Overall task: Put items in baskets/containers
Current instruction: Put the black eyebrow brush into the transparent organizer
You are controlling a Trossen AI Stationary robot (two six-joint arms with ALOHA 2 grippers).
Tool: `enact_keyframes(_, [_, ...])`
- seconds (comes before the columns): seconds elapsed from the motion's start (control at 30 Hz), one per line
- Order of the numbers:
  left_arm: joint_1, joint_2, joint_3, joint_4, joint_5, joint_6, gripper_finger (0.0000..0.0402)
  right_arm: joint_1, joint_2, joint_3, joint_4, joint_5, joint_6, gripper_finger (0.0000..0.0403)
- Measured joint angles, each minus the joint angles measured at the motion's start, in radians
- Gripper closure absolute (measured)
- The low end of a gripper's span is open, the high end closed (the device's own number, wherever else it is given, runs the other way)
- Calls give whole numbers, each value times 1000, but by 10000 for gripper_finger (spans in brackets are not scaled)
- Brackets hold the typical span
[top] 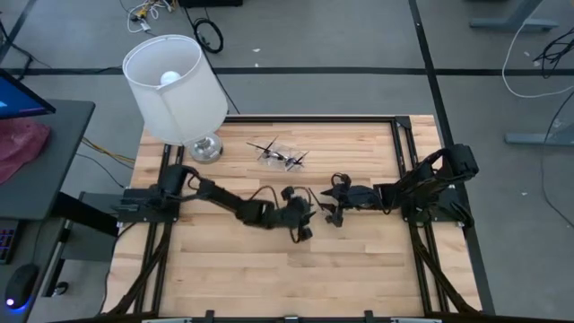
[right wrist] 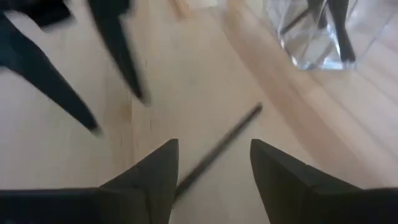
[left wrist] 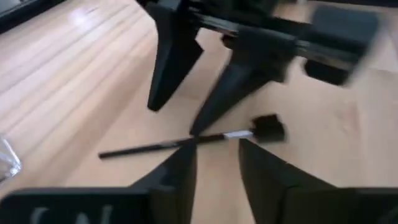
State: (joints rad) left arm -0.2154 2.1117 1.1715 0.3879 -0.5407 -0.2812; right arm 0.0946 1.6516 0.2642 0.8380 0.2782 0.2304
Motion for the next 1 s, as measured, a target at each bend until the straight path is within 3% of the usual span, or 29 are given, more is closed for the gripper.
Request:
enact_keyframes(0.2, [45, 0, 0, 1, 45, 5, 234, 1, 21, 93, -151, 3, 8, 207])
enact_keyframes(0.43, [43, 0, 0, -31, -11, 38, 236, 7, 137, 164, -226, 74, 75, 232])
enact_keyframes(0.57, [43, 0, 0, -60, -11, 35, 240, 18, 151, 166, -232, 81, 66, 274])
enact_keyframes(0.77, [22, 0, 0, -184, -13, 4, 241, 29, 153, 166, -221, -1, -2, 383])
enact_keyframes(1.0, [-11, 0, 0, -224, -11, 39, 241, 33, 156, 162, -192, -63, -101, 383])
